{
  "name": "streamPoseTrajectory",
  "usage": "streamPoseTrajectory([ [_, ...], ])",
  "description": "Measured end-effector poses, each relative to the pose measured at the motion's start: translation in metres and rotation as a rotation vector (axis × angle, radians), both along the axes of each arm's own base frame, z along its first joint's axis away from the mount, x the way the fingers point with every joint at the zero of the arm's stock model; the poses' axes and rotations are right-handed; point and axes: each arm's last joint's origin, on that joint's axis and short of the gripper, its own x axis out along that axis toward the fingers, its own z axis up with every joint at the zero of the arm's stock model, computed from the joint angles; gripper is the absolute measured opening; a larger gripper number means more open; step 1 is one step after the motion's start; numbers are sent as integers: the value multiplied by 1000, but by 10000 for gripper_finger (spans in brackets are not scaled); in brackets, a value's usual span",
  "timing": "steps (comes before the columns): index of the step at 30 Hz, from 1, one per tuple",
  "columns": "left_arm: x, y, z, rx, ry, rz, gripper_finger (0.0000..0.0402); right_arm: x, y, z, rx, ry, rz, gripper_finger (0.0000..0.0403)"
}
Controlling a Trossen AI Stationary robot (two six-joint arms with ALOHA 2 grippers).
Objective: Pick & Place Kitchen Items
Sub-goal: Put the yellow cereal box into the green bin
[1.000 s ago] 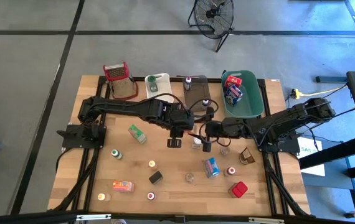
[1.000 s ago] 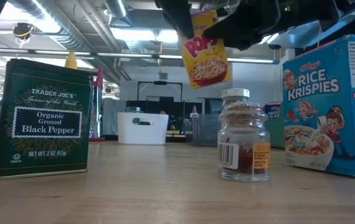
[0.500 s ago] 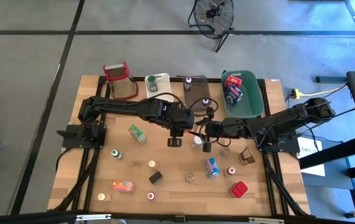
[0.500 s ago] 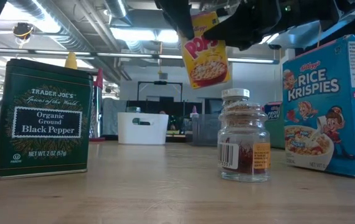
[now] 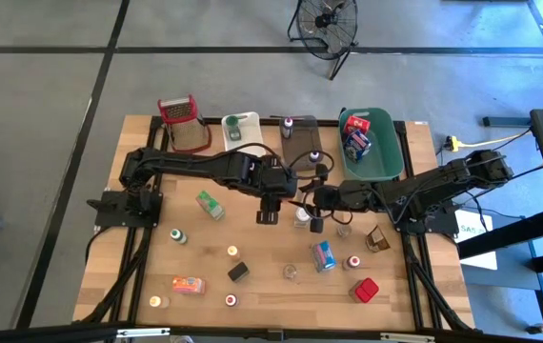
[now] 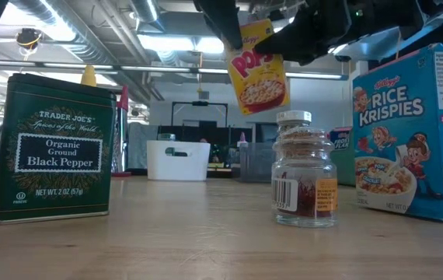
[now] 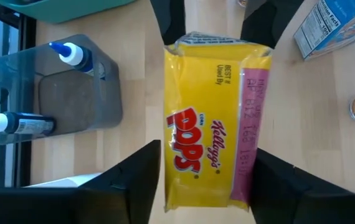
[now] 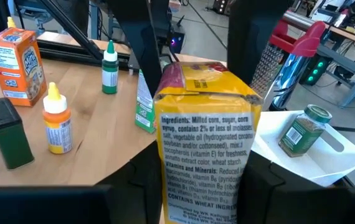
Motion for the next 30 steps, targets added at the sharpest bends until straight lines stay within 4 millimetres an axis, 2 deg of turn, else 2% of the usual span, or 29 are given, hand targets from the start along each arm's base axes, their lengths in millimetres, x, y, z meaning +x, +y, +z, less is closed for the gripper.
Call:
streamPoseTrajectory([
  [7,0,1,0,46,-1,10,236,0,0,0,-1,4,-1,142],
  [22,0,1,1,66,10,-23,233,-1,0,-2,7,19,-4,142],
  [25,-3,0,7,70,1,-31,234,-1,0,-2,16,19,-18,142],
  [30,-13,-2,32,122,-60,-14,233,-2,-1,-5,13,46,-32,142],
])
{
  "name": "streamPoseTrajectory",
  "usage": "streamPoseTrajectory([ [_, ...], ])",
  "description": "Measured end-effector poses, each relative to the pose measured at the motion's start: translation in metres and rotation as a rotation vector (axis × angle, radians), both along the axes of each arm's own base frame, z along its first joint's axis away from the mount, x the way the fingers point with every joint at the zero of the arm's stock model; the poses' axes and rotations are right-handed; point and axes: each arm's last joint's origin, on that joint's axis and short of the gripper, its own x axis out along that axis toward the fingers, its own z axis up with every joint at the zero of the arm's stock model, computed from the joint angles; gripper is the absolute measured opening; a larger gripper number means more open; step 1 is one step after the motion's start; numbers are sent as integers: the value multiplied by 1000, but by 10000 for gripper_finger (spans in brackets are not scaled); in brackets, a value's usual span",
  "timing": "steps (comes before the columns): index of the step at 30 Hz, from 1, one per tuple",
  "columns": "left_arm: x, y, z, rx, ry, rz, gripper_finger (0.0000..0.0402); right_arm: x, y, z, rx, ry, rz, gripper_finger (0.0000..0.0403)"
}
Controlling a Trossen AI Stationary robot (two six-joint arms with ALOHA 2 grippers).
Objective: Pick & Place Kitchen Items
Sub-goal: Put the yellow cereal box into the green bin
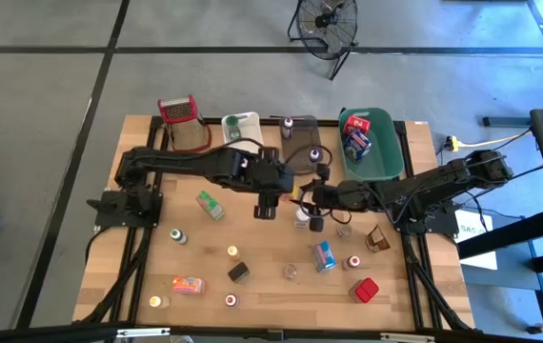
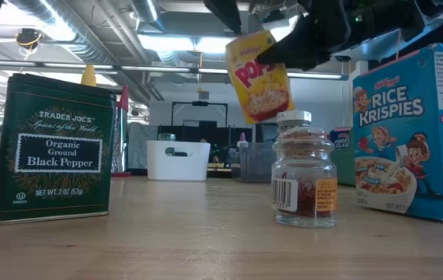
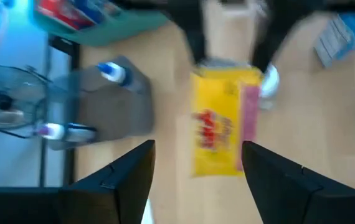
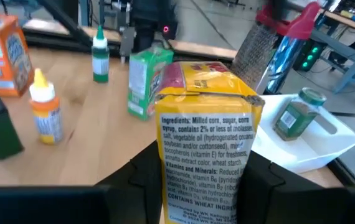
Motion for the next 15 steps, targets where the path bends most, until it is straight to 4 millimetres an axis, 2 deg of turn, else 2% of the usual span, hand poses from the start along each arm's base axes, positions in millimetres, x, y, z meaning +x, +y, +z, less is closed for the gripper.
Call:
streamPoseTrajectory([
  [9,-30,-2,23,72,21,7,234,-1,0,-2,22,18,-8,142],
  [15,-51,0,14,29,148,89,235,-8,-2,-1,40,64,-23,142],
])
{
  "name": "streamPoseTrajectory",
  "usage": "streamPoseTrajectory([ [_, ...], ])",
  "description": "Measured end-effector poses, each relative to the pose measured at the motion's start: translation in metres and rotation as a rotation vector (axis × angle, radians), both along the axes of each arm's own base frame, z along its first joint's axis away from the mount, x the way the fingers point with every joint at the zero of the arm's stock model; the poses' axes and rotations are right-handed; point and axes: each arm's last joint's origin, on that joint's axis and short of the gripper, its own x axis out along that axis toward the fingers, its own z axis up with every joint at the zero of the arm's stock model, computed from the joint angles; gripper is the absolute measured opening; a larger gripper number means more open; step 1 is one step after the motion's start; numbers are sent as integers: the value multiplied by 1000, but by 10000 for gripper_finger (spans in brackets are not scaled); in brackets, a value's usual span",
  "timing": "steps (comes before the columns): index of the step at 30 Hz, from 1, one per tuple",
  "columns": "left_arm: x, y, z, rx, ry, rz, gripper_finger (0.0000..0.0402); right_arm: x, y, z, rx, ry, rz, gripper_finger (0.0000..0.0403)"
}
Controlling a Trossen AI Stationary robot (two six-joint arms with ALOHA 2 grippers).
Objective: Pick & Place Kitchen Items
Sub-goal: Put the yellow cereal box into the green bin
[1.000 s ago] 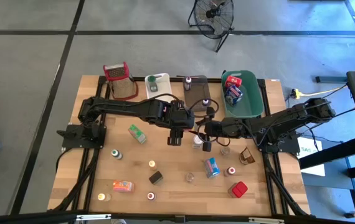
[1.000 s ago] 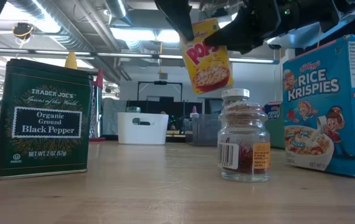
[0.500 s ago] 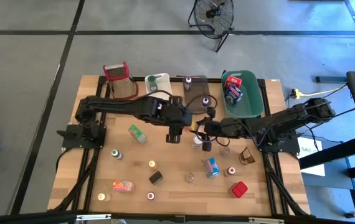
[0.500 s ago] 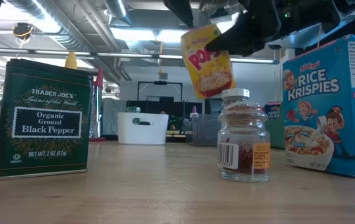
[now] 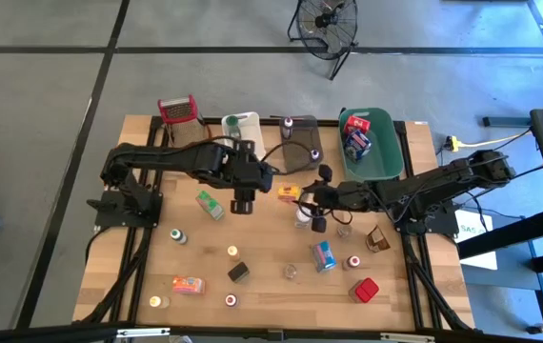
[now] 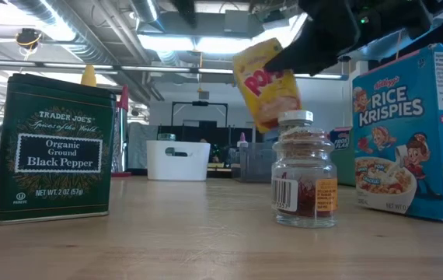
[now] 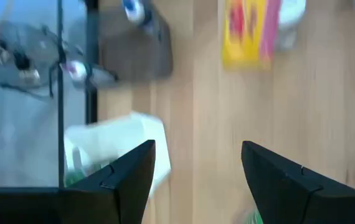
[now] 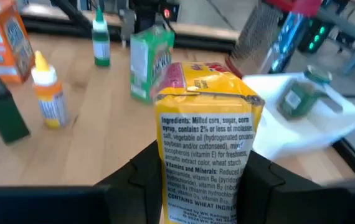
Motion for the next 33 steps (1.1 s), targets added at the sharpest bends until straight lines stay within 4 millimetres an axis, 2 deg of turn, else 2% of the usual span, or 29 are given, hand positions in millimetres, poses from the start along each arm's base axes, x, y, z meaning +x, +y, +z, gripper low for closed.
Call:
streamPoseTrajectory([
  [5,-13,1,-16,-1,67,10,233,-16,-3,11,34,23,-48,142],
  [9,-24,1,-23,-32,49,-30,234,-37,-7,25,84,38,-76,142],
  [16,-51,2,-29,-86,-90,-83,233,-90,-19,59,123,-50,-143,142],
  [20,-68,4,-40,-93,-197,-87,235,-123,-27,74,109,-119,-217,142],
  [26,-83,3,-65,-170,-359,-131,233,-159,-38,71,119,-111,-423,142],
  [29,-85,1,-75,-236,-436,-205,234,-164,-40,65,117,-82,-495,142],
  [33,-83,-5,-93,-336,-542,-392,234,-164,-43,56,67,-95,-605,142],
])
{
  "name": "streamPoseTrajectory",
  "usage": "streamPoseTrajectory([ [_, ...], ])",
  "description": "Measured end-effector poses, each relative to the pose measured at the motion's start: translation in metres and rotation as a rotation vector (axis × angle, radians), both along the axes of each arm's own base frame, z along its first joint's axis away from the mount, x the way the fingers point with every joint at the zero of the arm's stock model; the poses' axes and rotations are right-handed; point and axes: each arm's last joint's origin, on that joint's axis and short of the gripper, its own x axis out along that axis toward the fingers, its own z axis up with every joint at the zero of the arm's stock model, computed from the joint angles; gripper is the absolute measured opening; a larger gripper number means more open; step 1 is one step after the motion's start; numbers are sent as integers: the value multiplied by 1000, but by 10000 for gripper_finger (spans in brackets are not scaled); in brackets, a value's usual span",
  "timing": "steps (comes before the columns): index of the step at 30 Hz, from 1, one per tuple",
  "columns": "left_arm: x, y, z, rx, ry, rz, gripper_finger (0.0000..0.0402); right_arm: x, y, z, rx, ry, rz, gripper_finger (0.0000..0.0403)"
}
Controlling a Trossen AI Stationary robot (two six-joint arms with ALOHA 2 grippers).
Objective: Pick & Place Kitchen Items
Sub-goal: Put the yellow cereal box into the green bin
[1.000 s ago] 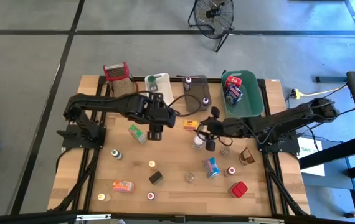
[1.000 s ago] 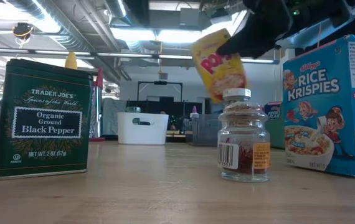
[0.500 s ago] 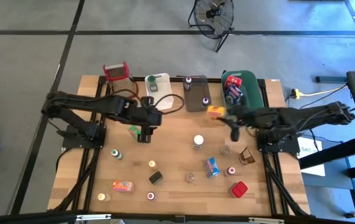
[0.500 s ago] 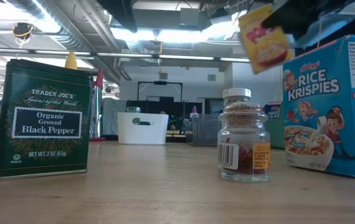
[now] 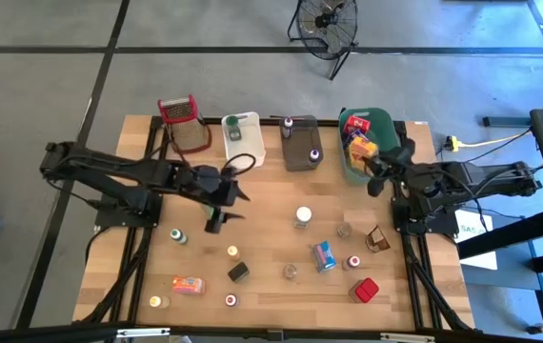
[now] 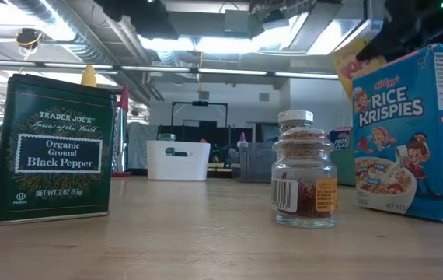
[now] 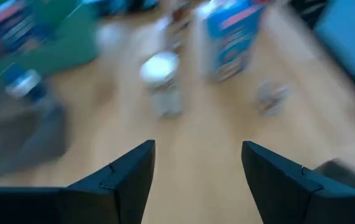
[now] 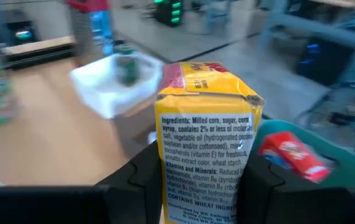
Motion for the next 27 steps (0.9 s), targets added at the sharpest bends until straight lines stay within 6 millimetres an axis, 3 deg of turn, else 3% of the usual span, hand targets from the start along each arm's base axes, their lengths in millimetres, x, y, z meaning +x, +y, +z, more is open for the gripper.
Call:
streamPoseTrajectory([
  [4,2,-3,-12,-57,-93,-98,233,-3,-5,-12,-32,41,-94,142],
  [11,-3,-2,-36,-59,-51,-85,233,-23,-13,-23,-7,61,-165,142],
  [20,-5,-2,-42,-75,-32,-80,233,-62,-17,-14,30,-155,-135,142],
  [23,-5,-2,-43,-63,-34,-88,233,-59,-15,-18,30,-233,-67,142],
  [27,-3,-2,-39,-55,-75,-96,235,-41,-13,-27,-35,-322,34,142],
])
